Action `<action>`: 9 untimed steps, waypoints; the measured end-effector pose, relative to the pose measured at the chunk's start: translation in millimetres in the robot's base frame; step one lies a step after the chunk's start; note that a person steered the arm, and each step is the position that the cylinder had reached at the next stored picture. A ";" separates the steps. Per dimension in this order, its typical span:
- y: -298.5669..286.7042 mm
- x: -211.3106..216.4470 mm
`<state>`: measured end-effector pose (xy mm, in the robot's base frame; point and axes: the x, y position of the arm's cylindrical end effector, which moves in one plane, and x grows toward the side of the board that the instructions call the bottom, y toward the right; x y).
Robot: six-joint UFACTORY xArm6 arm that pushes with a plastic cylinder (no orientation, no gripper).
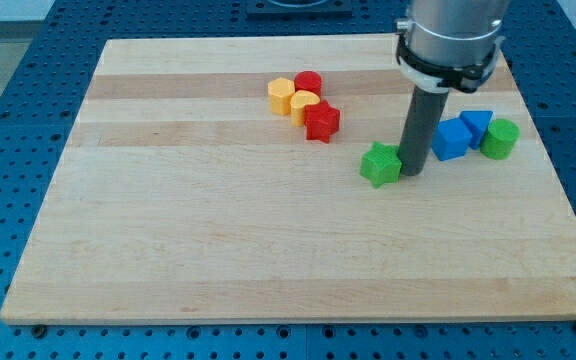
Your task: Push the green star slightly to the bottom right of the red star
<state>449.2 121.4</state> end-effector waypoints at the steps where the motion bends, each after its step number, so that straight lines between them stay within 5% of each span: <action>1: 12.4 2.8; 3: 60.7 63.4; 6: -6.0 57.8; 9: -11.1 24.7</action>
<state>473.9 110.3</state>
